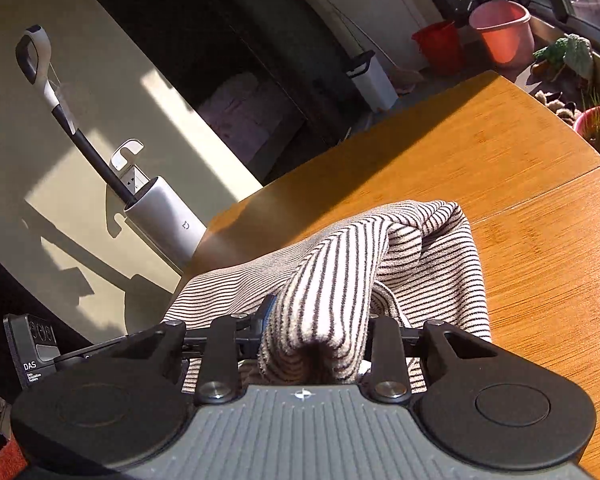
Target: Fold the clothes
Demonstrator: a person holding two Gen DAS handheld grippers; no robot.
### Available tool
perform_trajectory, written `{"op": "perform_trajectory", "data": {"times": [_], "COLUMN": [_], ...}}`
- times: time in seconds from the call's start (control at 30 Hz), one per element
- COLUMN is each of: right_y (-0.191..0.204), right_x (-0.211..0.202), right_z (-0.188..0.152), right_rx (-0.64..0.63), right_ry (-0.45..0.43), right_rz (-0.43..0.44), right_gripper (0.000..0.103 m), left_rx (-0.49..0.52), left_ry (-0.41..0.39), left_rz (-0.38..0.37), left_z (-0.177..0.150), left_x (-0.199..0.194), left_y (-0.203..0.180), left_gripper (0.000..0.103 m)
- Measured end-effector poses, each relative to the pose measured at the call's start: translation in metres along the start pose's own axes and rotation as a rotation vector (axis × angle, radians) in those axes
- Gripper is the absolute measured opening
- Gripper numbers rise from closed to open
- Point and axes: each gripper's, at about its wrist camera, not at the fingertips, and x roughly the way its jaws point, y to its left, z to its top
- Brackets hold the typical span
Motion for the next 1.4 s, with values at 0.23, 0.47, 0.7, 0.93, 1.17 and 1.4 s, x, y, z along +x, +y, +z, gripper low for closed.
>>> {"op": "perform_trajectory", "data": {"times": [0.23, 0.47, 0.7, 0.93, 1.17, 1.4], "right_y": [-0.001, -0.036, -0.039, -0.032, -0.014, -0.026], "right_x": [-0.026, -0.015, -0.032, -0.048, -0.035, -0.028], "right_z": [0.010, -0.032, -0.032, -0.033, -0.024, -0.039], "right_rx": [0.000, 0.049, 0.075, 0.008, -0.045, -0.082], "right_ry": [-0.006, 0.064, 0.004, -0.069, -0.060, 0.003], "right_rz": [0.095, -0.019, 0.001, -0.088, -0.019, -0.097], "right_gripper": [0.028, 0.036, 0.066, 0.030, 0.023, 0.030], "left_rx": [-0.003, -0.032, -0.055, -0.024, 0.022, 0.025], "left_ry": [-0.071, 0.016, 0.089, 0.095, 0.016, 0.016], "left_rz": [-0.112, -0.129, -0.138, -0.106, -0.039, 0.046], "left_z": [0.003, -0.024, -0.035, -0.037, -0.009, -0.014], "left_x": [-0.055, -0.053, -0.039, -0.025, -0.018, -0.014], "left_y": [-0.014, -0.008, 0.001, -0.004, -0.004, 0.011], "left_gripper": [0.017, 0.030, 0.060, 0.037, 0.029, 0.037]}}
